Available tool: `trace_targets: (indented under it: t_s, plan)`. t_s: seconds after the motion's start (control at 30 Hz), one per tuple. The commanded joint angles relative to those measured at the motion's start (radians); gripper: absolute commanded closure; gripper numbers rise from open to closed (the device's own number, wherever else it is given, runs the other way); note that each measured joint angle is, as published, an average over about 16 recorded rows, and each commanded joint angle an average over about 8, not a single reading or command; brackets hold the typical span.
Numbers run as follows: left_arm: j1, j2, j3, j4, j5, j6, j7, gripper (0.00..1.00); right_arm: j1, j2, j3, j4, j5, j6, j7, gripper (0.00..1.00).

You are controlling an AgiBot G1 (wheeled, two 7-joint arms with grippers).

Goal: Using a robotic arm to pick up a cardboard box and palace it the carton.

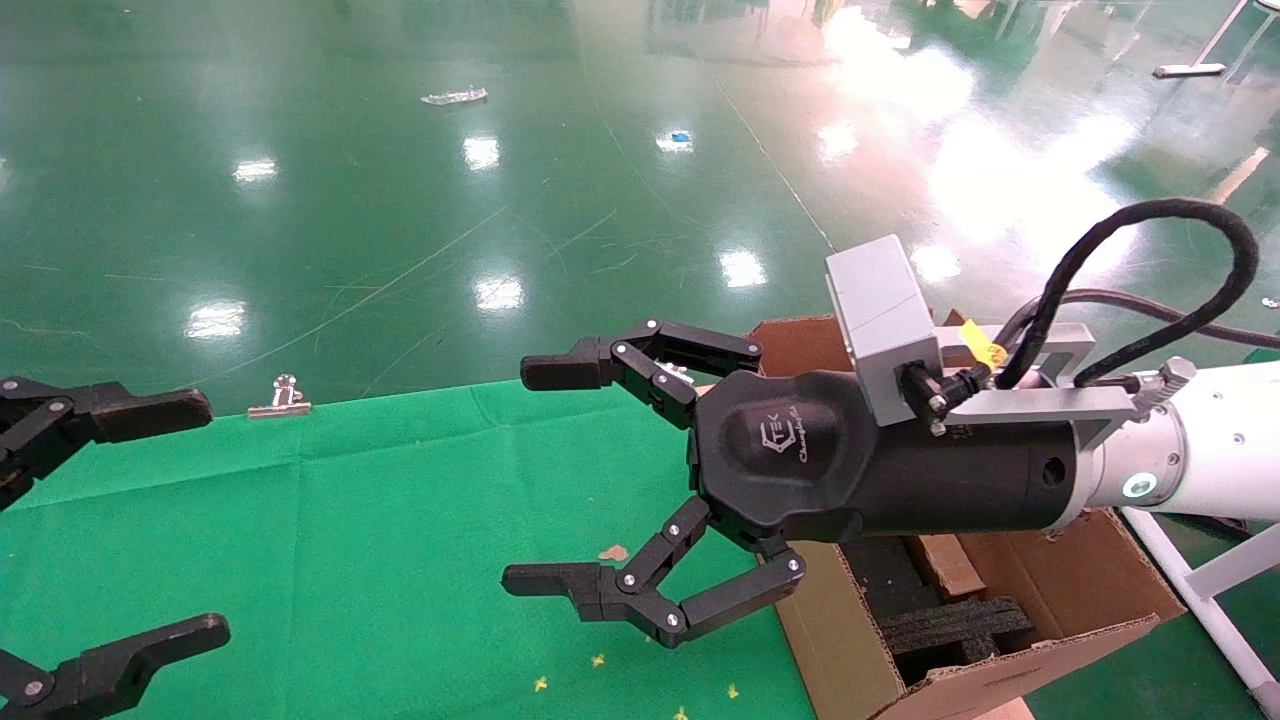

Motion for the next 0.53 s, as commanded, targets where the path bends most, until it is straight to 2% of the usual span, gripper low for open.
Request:
trace_targets:
  t_s: [0.03, 0.53]
  plan:
    - [0.0, 0.0, 0.0, 0.0, 0.0, 0.0, 0.0, 0.0, 0.0, 0.0, 0.0, 0.0, 0.0, 0.0, 0.0, 0.0]
    - [0.0, 0.0, 0.0, 0.0, 0.0, 0.0, 0.0, 0.0, 0.0, 0.0, 0.0, 0.0, 0.0, 0.0, 0.0, 0.0]
